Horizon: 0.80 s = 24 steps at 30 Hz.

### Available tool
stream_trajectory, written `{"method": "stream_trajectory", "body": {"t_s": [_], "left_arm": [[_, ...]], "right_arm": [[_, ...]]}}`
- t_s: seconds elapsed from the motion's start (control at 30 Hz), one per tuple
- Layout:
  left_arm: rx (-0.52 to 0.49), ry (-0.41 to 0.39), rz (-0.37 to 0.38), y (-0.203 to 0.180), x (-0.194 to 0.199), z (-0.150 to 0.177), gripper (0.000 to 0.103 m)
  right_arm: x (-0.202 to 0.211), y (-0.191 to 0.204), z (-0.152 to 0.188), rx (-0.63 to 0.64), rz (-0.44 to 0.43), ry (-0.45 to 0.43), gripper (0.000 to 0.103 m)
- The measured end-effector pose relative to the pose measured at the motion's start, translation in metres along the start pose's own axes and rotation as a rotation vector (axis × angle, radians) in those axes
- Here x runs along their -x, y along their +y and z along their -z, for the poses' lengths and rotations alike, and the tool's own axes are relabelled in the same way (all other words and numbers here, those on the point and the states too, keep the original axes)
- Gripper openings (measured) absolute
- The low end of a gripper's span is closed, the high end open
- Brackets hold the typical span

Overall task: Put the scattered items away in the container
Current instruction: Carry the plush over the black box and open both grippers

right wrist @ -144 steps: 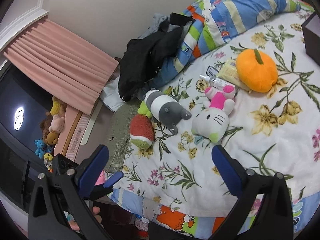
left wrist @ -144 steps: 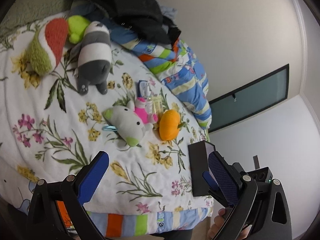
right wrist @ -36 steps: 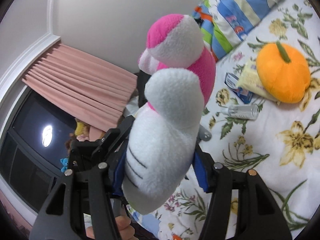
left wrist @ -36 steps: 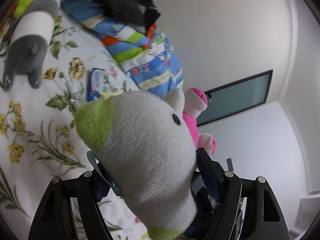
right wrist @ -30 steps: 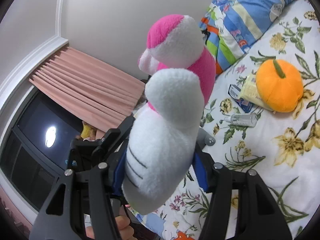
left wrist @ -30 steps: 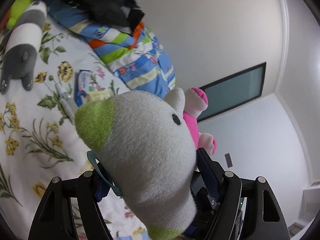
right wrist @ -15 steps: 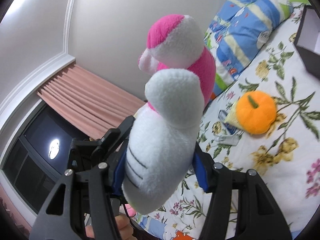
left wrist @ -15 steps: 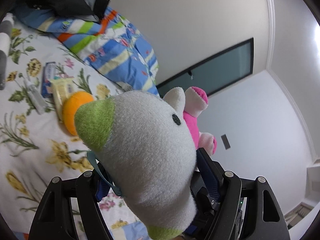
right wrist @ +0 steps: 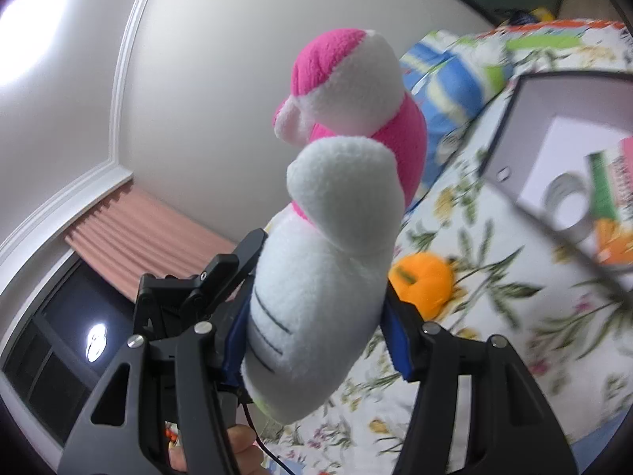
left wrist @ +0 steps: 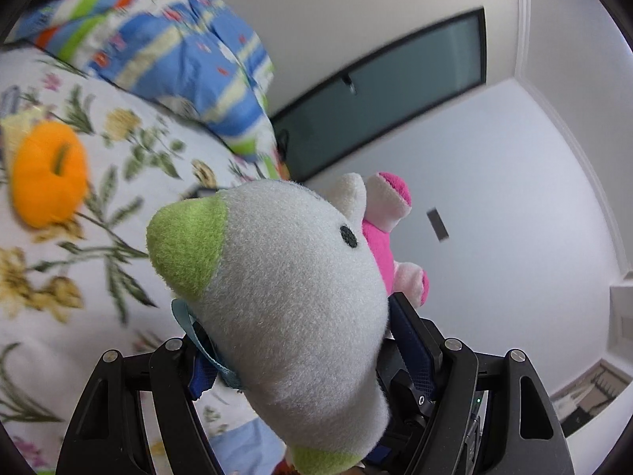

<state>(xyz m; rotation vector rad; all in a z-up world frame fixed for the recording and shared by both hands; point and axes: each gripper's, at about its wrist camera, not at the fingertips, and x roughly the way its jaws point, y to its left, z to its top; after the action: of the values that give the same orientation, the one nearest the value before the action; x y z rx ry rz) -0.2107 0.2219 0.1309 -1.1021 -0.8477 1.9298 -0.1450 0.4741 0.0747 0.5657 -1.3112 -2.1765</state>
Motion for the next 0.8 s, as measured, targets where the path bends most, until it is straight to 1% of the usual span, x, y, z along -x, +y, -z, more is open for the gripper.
{"method": "stream_trajectory", "body": {"t_s": [0.23, 0.37, 0.53, 0.8], "left_arm": [[0.016, 0.114, 0.045, -0.014, -0.093, 0.026, 0.076], [0.028, 0.159, 0.048, -0.016, -0.134, 0.040, 0.076], [0.034, 0.184, 0.027, -0.012, -0.159, 0.048, 0.076], [0.046, 0.193, -0.004, 0.001, -0.176, 0.051, 0.076]], "right_arm": [[0.063, -0.057, -0.036, -0.035, 0.101, -0.067, 0.057], [0.084, -0.083, -0.048, -0.059, 0.134, -0.085, 0.057], [0.093, -0.107, -0.054, -0.086, 0.143, -0.089, 0.057], [0.089, -0.125, -0.055, -0.117, 0.147, -0.078, 0.057]]}}
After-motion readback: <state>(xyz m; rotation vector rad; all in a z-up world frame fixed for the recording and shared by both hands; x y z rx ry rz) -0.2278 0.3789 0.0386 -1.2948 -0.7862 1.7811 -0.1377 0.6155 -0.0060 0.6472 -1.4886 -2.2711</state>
